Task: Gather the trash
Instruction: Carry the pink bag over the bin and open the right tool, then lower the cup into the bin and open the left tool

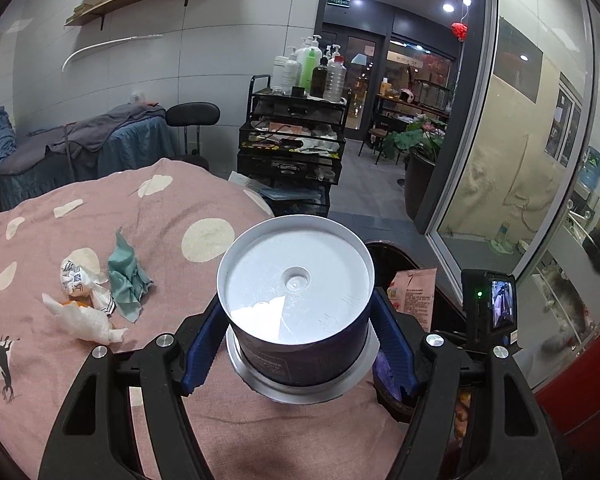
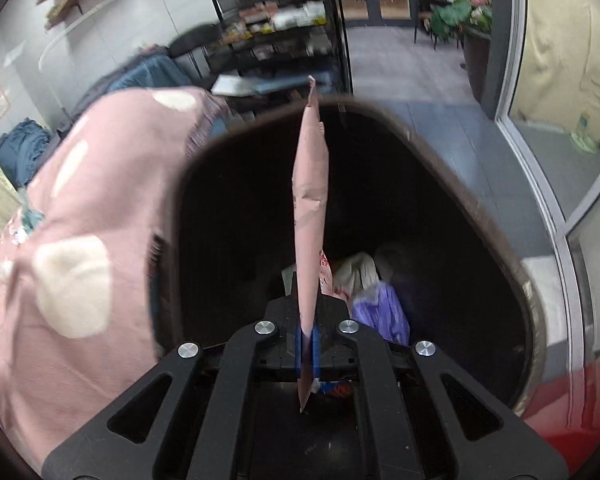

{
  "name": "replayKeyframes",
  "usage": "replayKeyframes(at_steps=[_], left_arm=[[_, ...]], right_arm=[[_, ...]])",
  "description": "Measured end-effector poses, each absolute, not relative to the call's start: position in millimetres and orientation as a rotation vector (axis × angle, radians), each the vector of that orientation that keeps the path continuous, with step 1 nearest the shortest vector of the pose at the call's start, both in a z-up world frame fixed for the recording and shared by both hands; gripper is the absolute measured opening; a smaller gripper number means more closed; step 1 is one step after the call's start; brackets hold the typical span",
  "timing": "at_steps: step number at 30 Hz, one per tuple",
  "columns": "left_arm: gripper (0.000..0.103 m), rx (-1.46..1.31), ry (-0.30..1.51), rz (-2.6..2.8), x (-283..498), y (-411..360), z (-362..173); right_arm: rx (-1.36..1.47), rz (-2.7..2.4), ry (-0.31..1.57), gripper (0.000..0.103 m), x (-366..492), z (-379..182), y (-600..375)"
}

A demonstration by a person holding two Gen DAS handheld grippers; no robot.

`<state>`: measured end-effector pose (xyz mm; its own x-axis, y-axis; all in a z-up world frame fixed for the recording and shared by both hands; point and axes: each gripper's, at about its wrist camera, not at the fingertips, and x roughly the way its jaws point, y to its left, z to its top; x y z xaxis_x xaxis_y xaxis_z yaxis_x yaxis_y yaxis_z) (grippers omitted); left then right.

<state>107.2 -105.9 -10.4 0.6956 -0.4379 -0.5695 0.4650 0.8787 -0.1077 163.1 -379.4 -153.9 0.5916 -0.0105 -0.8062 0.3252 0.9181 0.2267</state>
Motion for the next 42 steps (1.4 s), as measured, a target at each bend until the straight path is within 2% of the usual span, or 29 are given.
replayKeyframes(at_steps=[1, 2, 4, 5, 23, 42], left_arm=[[0.07, 0.051, 0.627, -0.506, 108, -108, -12], [0.07, 0.052, 0.634, -0.51, 108, -110, -14], [0.07, 0.053, 0.643, -0.518, 109, -114, -16], [0.07, 0.055, 0.644, -0.517, 108, -116, -16], [0.07, 0.125, 0.706, -0.637, 111, -184, -27], [0.07, 0.317, 0.82, -0.649, 124, -245, -65]], right_arm=[[0.377, -0.204, 0.93, 0.021, 163, -157, -380], [0.39, -0.204, 0.931, 0.041, 161, -159, -382], [0.421, -0.198, 0.901, 0.061, 156, -159, -385], [0.426, -0.195, 0.89, 0.063, 153, -159, -386], [0.506, -0.342, 0.619, 0.082, 111, -92, -420], [0.542, -0.422, 0.614, 0.083, 103, -92, -460]])
